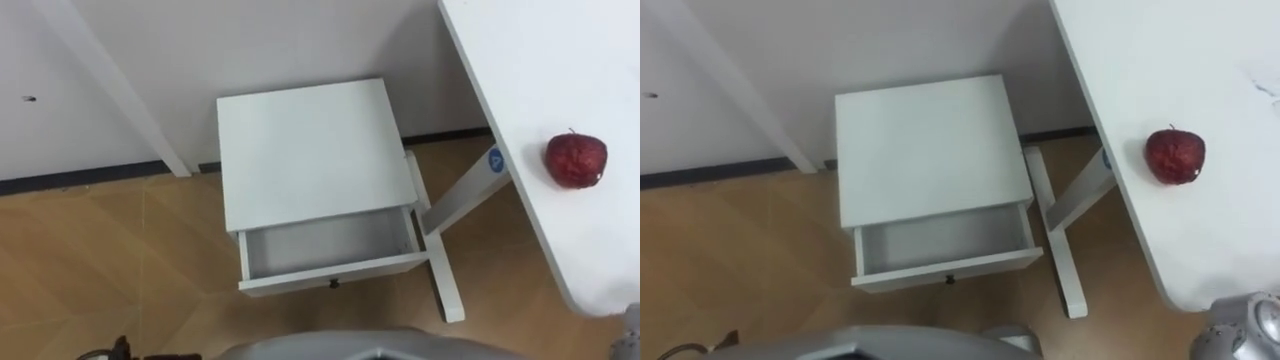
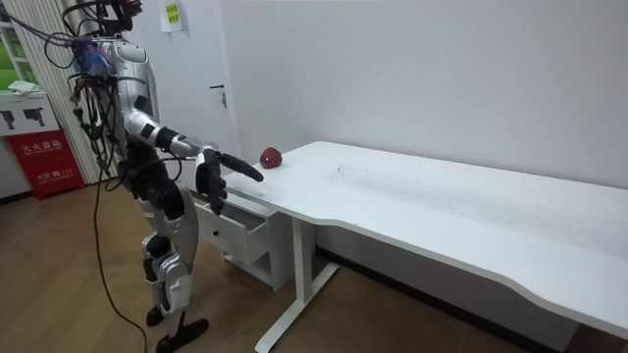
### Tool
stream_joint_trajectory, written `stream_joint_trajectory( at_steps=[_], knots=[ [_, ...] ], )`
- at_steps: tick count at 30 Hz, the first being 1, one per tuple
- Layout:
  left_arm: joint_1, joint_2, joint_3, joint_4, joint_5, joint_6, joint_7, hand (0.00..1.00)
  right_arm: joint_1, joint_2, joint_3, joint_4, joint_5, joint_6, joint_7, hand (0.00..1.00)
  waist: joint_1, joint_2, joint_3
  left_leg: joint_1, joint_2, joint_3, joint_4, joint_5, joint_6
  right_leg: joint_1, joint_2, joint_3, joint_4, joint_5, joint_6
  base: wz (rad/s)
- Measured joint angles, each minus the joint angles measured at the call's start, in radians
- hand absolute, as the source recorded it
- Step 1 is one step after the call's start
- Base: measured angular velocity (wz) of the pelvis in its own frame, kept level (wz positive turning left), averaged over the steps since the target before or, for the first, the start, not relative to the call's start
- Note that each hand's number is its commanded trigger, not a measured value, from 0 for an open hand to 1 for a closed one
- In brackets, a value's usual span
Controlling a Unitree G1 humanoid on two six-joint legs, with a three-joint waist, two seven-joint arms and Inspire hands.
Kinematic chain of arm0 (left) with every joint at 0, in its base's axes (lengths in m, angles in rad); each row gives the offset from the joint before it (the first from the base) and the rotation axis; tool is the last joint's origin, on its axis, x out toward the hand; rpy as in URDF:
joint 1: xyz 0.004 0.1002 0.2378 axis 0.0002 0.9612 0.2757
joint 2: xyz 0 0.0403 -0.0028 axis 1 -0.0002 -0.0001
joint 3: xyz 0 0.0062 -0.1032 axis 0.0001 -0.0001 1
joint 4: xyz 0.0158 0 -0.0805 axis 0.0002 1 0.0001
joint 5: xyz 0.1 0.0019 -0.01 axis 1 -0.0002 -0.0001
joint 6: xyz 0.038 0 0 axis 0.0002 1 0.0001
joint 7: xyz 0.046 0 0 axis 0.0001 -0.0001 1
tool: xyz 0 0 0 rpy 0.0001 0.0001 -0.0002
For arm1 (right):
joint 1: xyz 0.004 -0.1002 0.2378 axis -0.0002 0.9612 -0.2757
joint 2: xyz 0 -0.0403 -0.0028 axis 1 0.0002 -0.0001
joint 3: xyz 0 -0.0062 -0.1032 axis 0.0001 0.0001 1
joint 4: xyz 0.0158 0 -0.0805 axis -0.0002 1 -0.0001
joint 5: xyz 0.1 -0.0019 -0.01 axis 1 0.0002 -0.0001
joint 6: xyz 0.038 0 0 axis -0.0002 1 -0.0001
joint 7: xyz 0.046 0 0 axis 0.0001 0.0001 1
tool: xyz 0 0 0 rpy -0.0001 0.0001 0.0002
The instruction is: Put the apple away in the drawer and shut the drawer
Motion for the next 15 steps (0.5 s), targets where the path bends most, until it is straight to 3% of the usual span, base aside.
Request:
stream_joint_trajectory(
  at_steps=[4, 7, 11, 15],
  knots=[
    [-0.003, 0.005, -0.004, -0.008, 0.0, 0.0, -0.005, 0.0, 0.0, 0.0, 0.005, -0.11, -0.151, -0.001, -0.014, 0.0, 0.006, -0.001, -0.0003, -0.001, 0.0, -0.003, 0.0, 0.0, 0.0, 0.0, 0.0, -0.002, -0.001, 0.0, 0.0, 0.01],
    [-0.003, 0.011, -0.05, -0.01, 0.0, 0.0, -0.022, 0.0, 0.008, 0.0, 0.014, -0.199, -0.247, -0.002, 0.0, 0.0, 0.021, -0.001, 0.0004, 0.004, 0.0, -0.003, -0.002, 0.0, 0.0, 0.001, 0.0, -0.003, -0.003, 0.0, 0.0, 0.0],
    [-0.007, 0.015, -0.077, -0.009, -0.003, 0.0, -0.038, 0.0, 0.029, 0.001, 0.095, -0.361, -0.395, -0.001, 0.029, 0.0, 0.042, -0.005, 0.0012, 0.008, 0.003, 0.003, -0.003, 0.002, -0.002, 0.002, 0.002, -0.003, -0.002, 0.0, 0.0, -0.03],
    [-0.007, 0.013, -0.115, -0.009, -0.001, -0.001, -0.038, 0.0, 0.031, 0.001, 0.162, -0.412, -0.459, 0.002, 0.094, 0.0, 0.065, -0.008, 0.0001, 0.014, 0.005, 0.014, -0.003, 0.002, -0.003, 0.006, 0.002, -0.003, -0.002, 0.0, 0.0, -0.05]
  ],
)
